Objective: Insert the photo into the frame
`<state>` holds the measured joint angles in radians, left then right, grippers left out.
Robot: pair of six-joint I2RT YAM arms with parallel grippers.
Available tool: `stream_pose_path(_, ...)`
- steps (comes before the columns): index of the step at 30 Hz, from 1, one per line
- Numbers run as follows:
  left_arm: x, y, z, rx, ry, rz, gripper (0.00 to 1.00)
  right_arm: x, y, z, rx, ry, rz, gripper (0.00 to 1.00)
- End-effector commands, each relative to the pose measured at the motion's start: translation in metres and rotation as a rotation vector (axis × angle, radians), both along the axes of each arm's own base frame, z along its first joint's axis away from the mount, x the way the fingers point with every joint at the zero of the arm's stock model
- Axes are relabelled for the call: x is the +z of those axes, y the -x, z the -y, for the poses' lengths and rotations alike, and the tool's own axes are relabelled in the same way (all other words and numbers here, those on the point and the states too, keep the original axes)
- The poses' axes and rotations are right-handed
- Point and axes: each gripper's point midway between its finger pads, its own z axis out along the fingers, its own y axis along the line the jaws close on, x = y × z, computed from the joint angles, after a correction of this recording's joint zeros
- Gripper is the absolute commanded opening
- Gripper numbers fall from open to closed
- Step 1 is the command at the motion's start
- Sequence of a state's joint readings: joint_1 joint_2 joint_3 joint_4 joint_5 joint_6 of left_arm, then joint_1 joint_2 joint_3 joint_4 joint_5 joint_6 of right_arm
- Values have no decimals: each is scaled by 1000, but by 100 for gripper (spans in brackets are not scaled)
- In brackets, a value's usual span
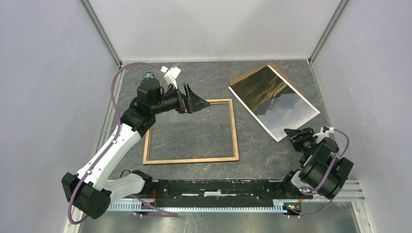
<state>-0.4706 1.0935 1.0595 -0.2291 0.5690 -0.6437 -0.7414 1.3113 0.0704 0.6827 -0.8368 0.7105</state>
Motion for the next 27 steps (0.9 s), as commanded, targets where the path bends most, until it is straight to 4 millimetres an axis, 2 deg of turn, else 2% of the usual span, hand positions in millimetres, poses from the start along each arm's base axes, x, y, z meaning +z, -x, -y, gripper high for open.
stream_pose_path(1,26,2,4,-24,65,23,99,16,-7,2,-28,0,83,56)
stream_pose_path(15,24,0,3,-14,71,22,99,27,-20,8,-95,-32,116,50)
stream_pose_path(22,17,-8,2,-9,68,-11,99,7,-22,9,-187,-103,19,53)
stream_pose_path(27,20,-9,-1,-2,79,5,99,6,-22,10,-231,-136,14,48)
